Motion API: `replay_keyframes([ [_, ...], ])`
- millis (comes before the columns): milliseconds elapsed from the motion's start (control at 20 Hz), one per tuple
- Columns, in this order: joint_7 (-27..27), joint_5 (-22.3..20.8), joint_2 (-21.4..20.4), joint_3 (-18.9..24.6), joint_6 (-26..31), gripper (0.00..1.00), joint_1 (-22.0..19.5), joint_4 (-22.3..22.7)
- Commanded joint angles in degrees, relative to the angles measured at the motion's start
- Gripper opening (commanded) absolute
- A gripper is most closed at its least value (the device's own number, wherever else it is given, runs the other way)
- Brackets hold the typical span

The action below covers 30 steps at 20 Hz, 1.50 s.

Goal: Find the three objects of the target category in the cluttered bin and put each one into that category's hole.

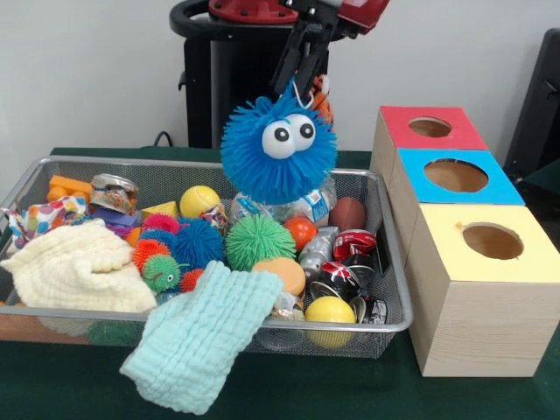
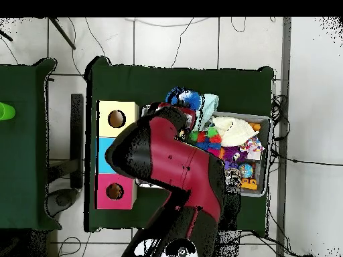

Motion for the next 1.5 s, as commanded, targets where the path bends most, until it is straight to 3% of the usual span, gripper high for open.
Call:
replay_keyframes([
  [50, 9.1, -1.5, 1.5, 2.5, -0.8, 0.0, -0.1, -2.3],
  [600, 10.7, -2.1, 2.8, 0.1, -2.5, 0.0, 3.1, -0.2],
  [1000, 13.3, -2.5, 2.4, -0.4, -8.8, 0.0, 6.1, 6.4],
  [1500, 12.1, -2.4, -0.7, -0.6, -11.7, 0.0, 8.3, 12.1],
])
